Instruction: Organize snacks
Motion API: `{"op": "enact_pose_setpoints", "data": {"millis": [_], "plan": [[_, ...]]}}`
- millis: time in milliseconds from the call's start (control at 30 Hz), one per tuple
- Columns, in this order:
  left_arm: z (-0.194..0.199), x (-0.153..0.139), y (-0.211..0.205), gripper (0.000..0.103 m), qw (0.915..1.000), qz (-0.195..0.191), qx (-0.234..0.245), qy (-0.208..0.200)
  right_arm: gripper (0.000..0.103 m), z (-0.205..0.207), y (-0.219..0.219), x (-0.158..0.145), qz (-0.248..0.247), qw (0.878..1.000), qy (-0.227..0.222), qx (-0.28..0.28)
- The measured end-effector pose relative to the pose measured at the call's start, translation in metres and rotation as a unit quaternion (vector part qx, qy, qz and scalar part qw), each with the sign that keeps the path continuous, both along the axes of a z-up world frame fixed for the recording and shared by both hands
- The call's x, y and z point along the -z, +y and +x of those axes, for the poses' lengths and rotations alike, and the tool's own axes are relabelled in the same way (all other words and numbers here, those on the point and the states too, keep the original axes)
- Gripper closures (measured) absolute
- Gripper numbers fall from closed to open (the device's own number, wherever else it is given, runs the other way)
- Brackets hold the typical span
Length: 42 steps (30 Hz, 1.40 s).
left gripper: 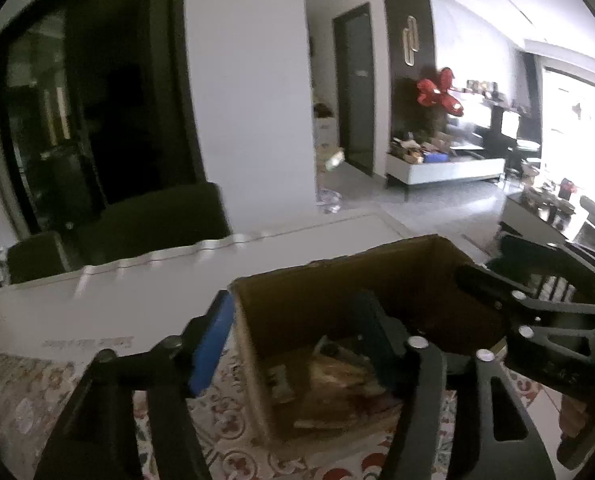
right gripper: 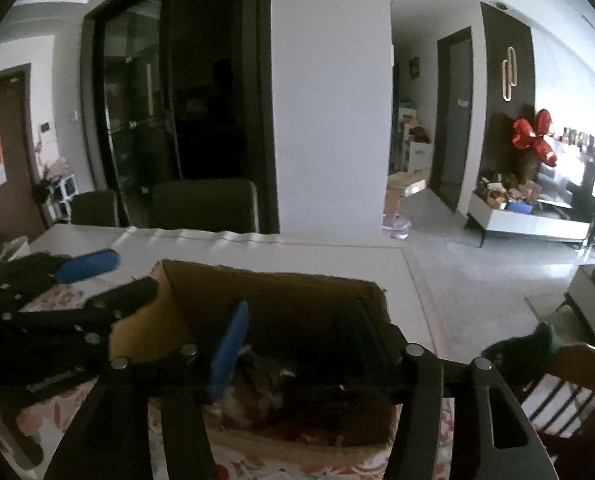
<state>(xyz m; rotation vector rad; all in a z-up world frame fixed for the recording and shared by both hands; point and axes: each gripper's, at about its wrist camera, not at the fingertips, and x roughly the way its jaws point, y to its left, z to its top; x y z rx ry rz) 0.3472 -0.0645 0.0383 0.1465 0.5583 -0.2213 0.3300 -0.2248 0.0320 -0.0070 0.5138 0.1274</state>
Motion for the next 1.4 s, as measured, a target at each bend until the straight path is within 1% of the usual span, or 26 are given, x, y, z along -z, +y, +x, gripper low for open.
{"op": "enact_pose_setpoints", "data": {"millis": [33,67,133,167,233,367,400,433,467,533,733,900,1100,1233,1400], "plan": [[-0.005,0.0,0.001,0.038,1.0,0.004,-0.005,-0.006,0.037,-0.006,0.001,0.0,-0.002,1.0,-0.003,0.004],[-0.012,-0.001,0.003,0.037,0.9998,0.006,-0.009,-0.014,0.036,-0.012,0.001,-0.001,-0.004,1.0,-0.006,0.007],[-0.027,-0.004,0.008,0.032,0.9995,0.008,-0.015,-0.028,0.035,-0.025,0.001,-0.004,-0.001,1.0,-0.011,0.009],[-0.032,-0.005,0.009,0.03,0.9993,0.007,-0.016,-0.032,0.031,-0.031,0.002,-0.005,0.003,1.0,-0.014,0.011],[-0.05,-0.006,0.013,0.024,0.9988,0.007,-0.022,-0.044,0.027,-0.047,0.003,-0.007,0.01,1.0,-0.019,0.013],[-0.077,-0.01,0.023,0.02,0.9978,0.007,-0.034,-0.056,0.026,-0.072,0.004,-0.011,0.018,0.999,-0.023,0.019],[-0.086,-0.012,0.025,0.017,0.9977,0.003,-0.035,-0.059,0.024,-0.08,0.005,-0.011,0.02,0.999,-0.022,0.022],[-0.094,-0.014,0.027,0.014,0.9975,0.001,-0.037,-0.061,0.02,-0.087,0.005,-0.011,0.02,0.999,-0.024,0.025],[-0.102,-0.016,0.028,0.013,0.9973,0.001,-0.039,-0.063,0.019,-0.095,0.006,-0.012,0.02,0.999,-0.027,0.027],[-0.115,-0.019,0.031,0.008,0.9967,0.005,-0.042,-0.069,0.018,-0.108,0.009,-0.012,0.015,0.999,-0.031,0.029],[-0.156,-0.03,0.038,0.0,0.9934,0.007,-0.058,-0.099,0.013,-0.153,0.011,-0.017,0.017,0.999,-0.037,0.034],[-0.193,-0.034,0.046,0.0,0.9925,0.002,-0.061,-0.106,0.012,-0.188,0.013,-0.021,0.024,0.998,-0.047,0.031],[-0.229,-0.035,0.053,0.0,0.9902,0.012,-0.075,-0.117,0.009,-0.225,0.019,-0.02,0.026,0.998,-0.054,0.028],[-0.252,-0.033,0.055,0.0,0.9893,0.015,-0.079,-0.122,0.009,-0.243,0.017,-0.02,0.033,0.998,-0.054,0.028],[-0.269,-0.032,0.06,0.0,0.99,0.005,-0.082,-0.115,0.009,-0.26,0.02,-0.022,0.034,0.997,-0.057,0.027]]}}
